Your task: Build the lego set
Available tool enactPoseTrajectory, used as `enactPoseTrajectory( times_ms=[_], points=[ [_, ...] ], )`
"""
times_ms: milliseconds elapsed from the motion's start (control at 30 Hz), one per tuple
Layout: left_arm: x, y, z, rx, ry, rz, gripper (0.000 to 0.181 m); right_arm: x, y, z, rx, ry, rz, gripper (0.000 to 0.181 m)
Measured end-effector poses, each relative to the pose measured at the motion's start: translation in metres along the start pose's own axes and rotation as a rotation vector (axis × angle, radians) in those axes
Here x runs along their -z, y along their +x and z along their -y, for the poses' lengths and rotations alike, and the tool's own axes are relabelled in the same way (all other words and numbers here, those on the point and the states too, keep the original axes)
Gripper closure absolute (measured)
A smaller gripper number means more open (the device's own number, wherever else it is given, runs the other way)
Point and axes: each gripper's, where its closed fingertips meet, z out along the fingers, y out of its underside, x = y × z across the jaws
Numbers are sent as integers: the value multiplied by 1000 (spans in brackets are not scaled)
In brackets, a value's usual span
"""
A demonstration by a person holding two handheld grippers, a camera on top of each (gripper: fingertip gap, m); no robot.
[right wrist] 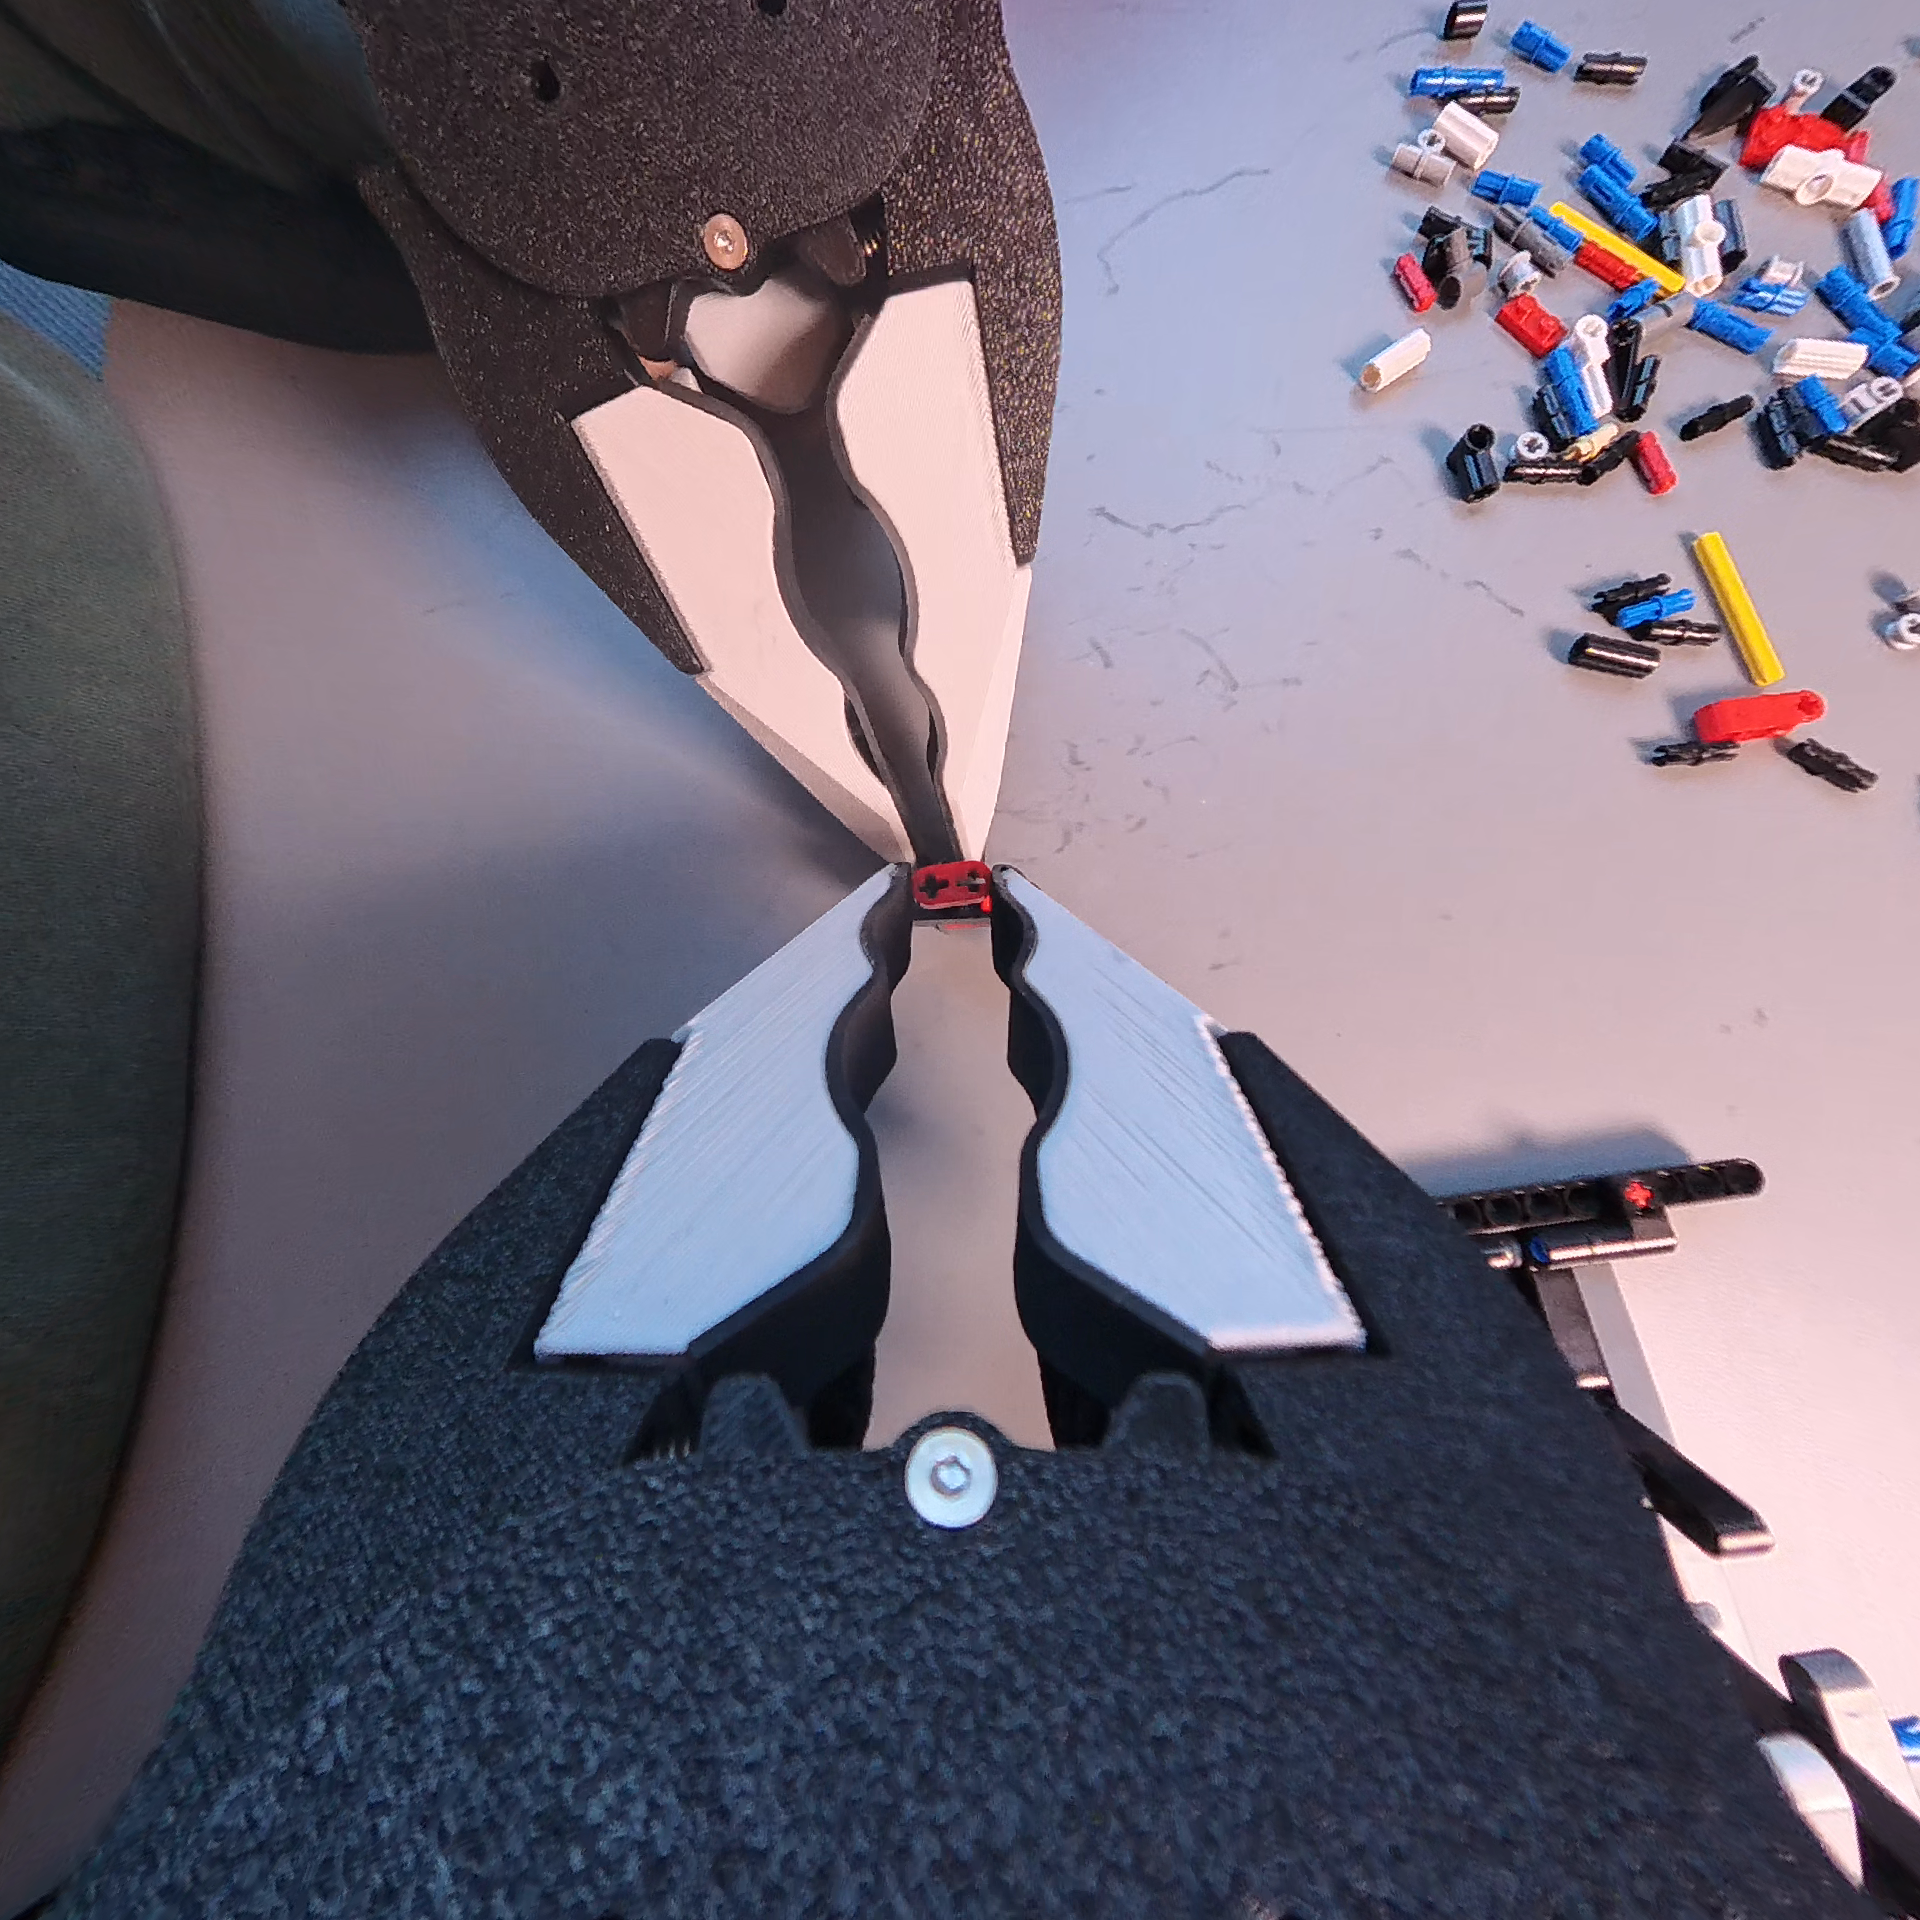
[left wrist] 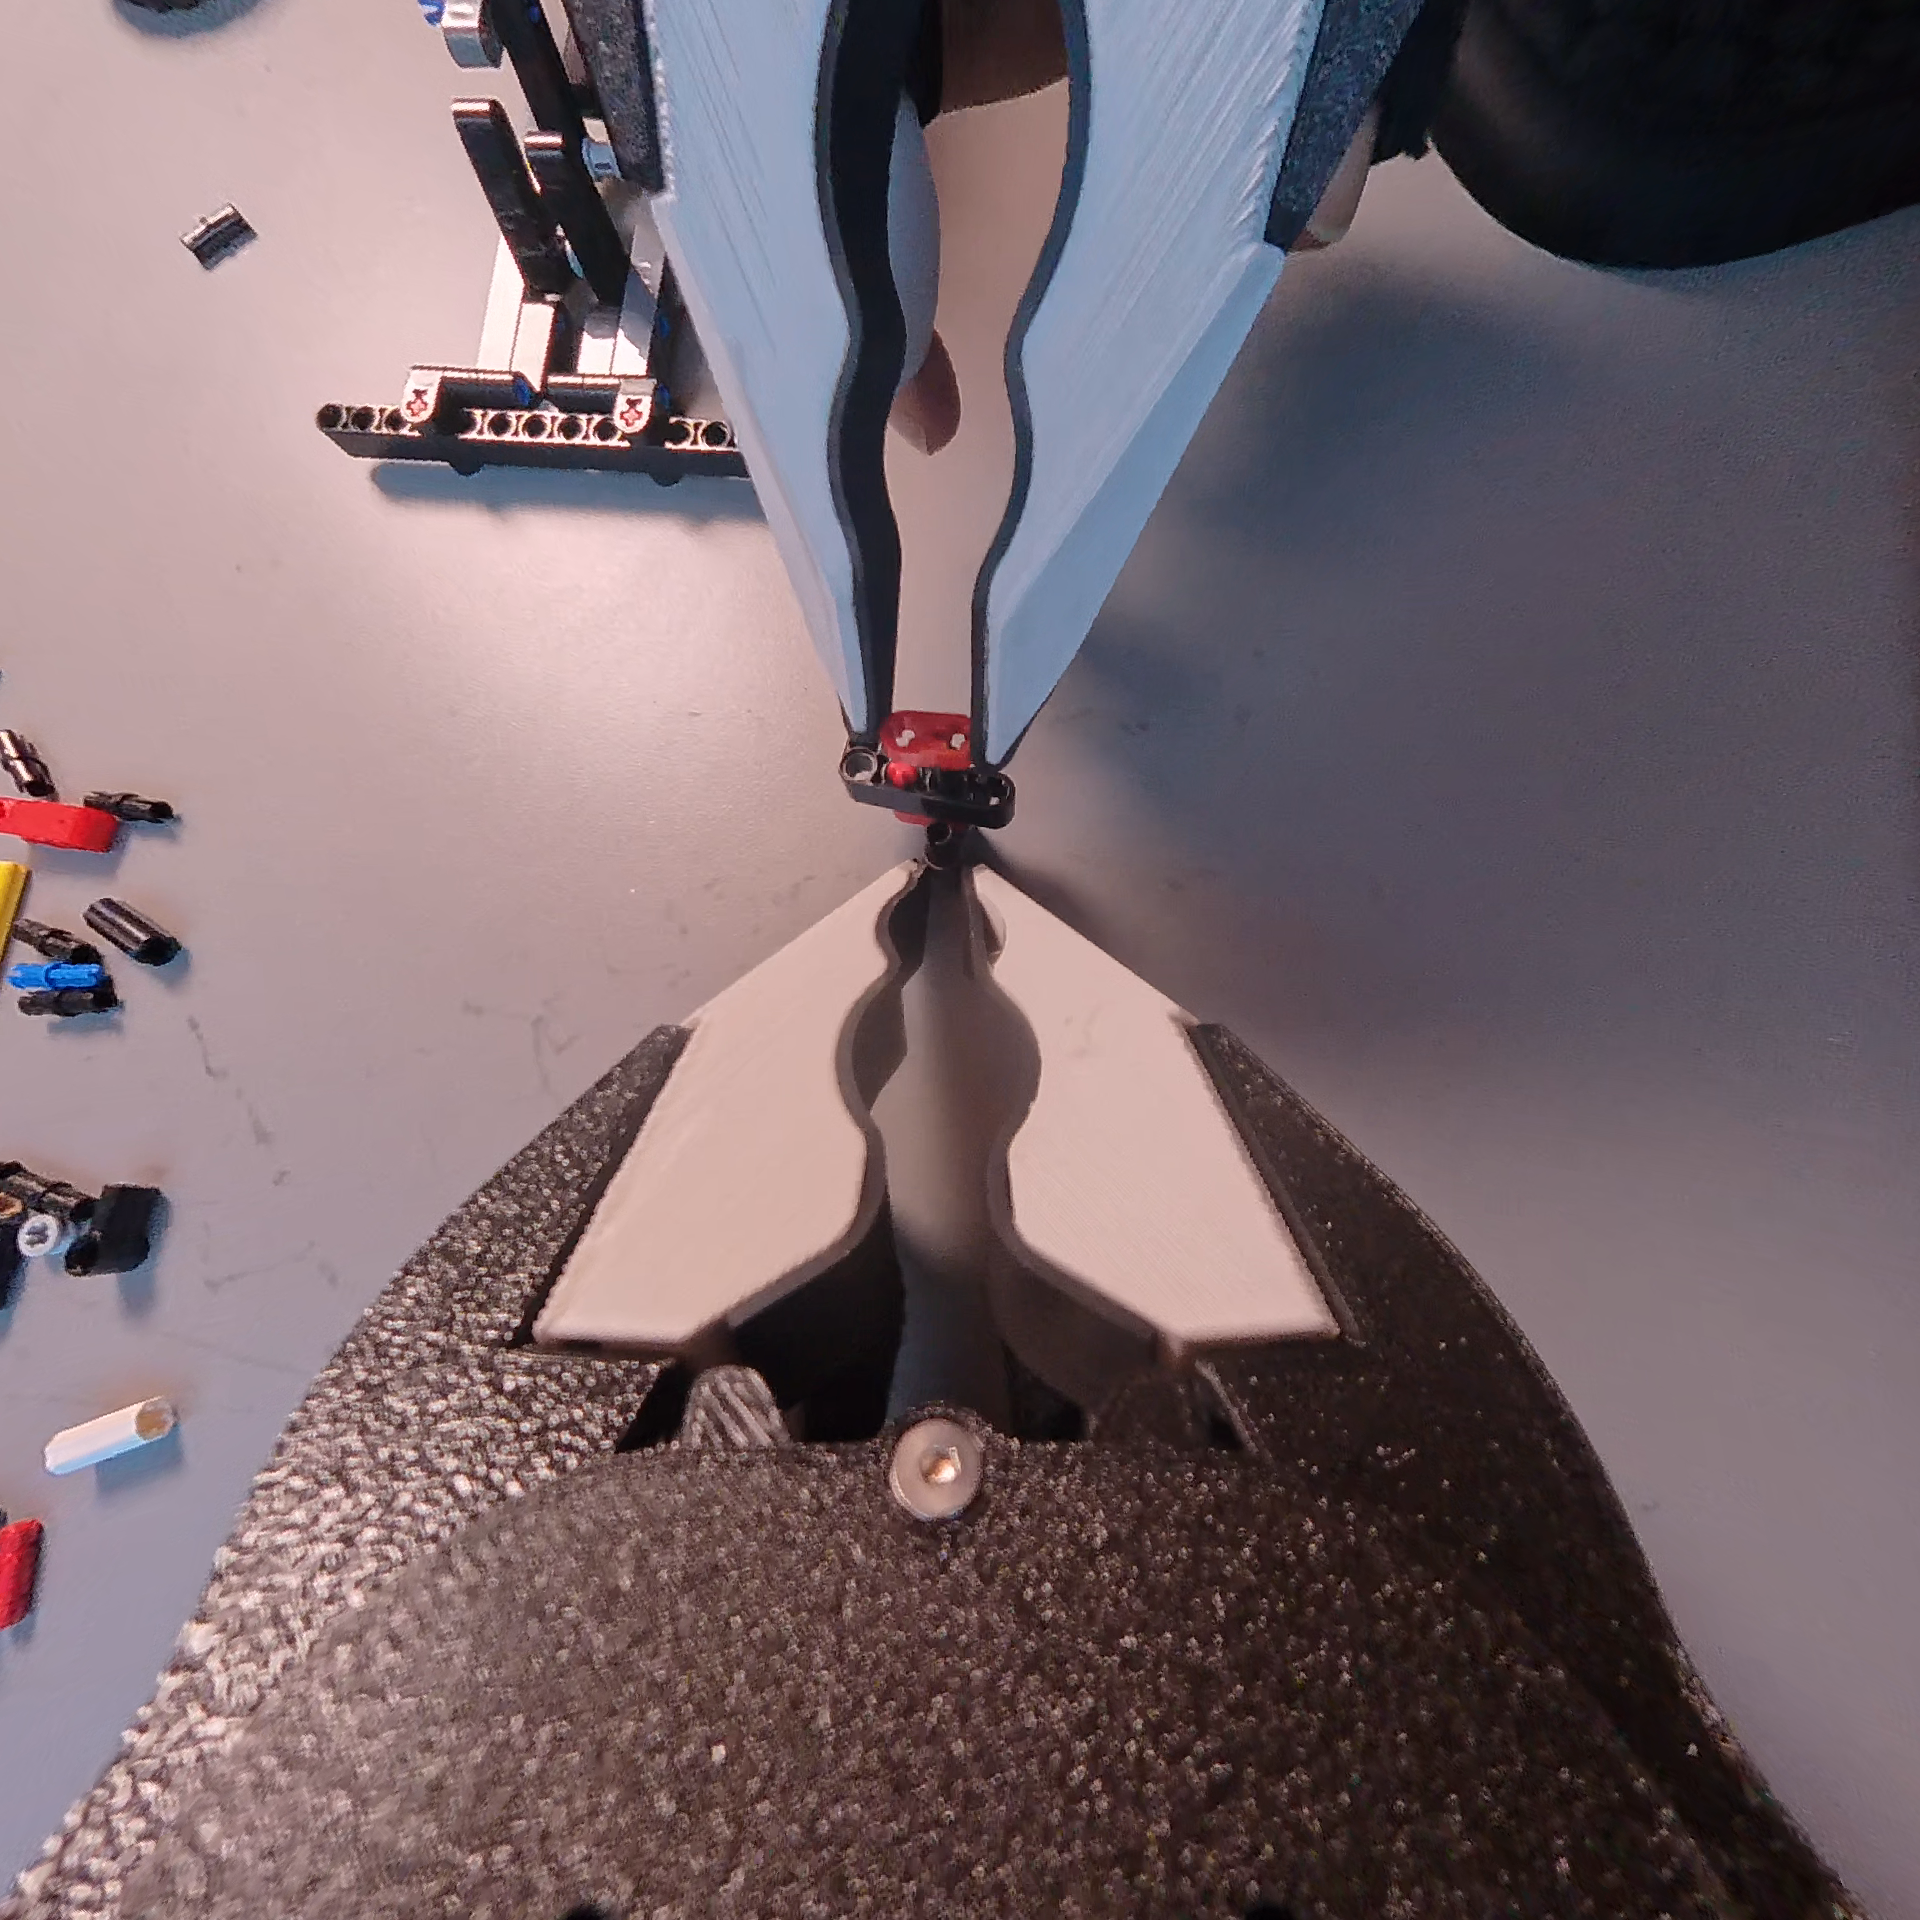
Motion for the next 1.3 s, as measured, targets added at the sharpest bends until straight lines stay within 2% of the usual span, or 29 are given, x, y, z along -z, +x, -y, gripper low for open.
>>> enactPoseTrajectory(
  times_ms=[100, 167, 267, 433, 500, 733, 1300],
  points=[
    [1, 1, 0, 31, 1, -33, 175, -2, -2, 2, 5, -2, -1, 167],
    [2, 3, -1, 59, 3, -71, 163, -2, -1, 2, 10, -5, -12, 167],
    [4, 2, 1, 83, 20, -93, 158, -2, 0, 3, 10, -2, -13, 167],
    [0, 4, 6, 96, 27, -126, 163, -3, -1, 3, 12, -6, -10, 167],
    [-2, 5, 4, 88, 9, -124, 174, -3, -2, 3, 10, -10, -2, 167],
    [-2, 7, 4, 64, 6, -141, 174, -2, -4, 2, 47, -41, 3, 167],
    [-2, 9, 4, 68, 6, -196, 174, 1, -5, 0, 76, 25, 60, 167]
  ],
)
